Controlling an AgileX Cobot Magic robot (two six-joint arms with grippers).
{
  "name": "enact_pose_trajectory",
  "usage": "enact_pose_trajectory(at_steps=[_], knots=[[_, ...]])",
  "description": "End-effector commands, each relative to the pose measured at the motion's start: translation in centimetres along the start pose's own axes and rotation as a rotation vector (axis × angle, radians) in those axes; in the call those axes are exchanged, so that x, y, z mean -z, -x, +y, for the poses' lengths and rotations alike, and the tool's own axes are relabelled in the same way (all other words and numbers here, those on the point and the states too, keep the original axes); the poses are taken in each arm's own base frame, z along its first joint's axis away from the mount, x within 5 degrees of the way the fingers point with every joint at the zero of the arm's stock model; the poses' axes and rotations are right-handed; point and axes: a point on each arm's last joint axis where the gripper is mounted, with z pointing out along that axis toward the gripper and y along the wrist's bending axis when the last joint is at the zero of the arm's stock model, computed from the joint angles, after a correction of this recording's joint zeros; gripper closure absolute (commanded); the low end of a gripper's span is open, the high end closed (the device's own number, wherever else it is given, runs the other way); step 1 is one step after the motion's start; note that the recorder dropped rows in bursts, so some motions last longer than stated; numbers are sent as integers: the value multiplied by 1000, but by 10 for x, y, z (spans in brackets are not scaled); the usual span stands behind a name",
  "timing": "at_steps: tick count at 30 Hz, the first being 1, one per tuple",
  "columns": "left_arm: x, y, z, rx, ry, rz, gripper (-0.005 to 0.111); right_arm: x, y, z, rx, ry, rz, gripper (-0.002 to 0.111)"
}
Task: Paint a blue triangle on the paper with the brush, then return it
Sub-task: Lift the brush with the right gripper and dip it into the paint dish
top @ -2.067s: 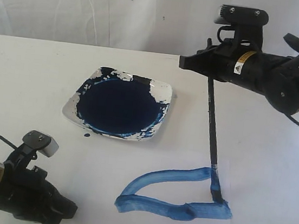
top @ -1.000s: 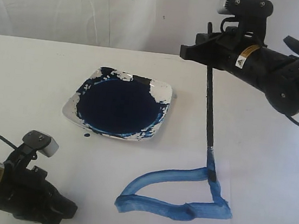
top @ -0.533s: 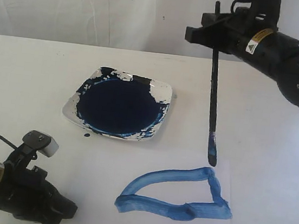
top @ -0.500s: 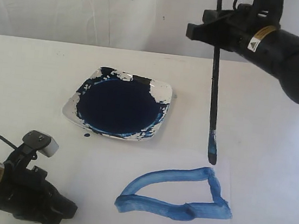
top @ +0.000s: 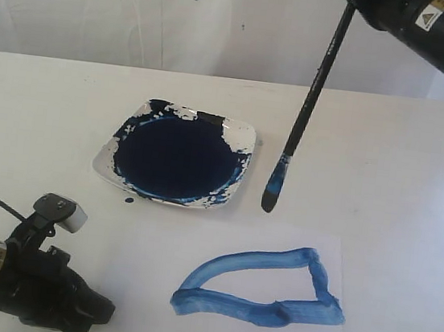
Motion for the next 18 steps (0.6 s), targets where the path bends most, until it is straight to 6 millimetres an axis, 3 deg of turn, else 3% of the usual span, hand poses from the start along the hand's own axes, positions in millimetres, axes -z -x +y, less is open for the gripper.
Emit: enact_pose_trajectory(at_steps=[1, 5, 11, 18], knots=[[-1, -3, 1, -20, 21, 24, 107, 2, 13, -17, -125, -68, -88, 108], [-1, -3, 1, -20, 21, 24, 107, -1, 13, -37, -193, -135, -115, 108], [-1, -3, 1, -20, 21, 24, 107, -16, -4, -57, -319, -183, -186, 108], [-1, -3, 1, -20, 21, 24, 107, -44, -47, -85, -527, -189, -206, 108]])
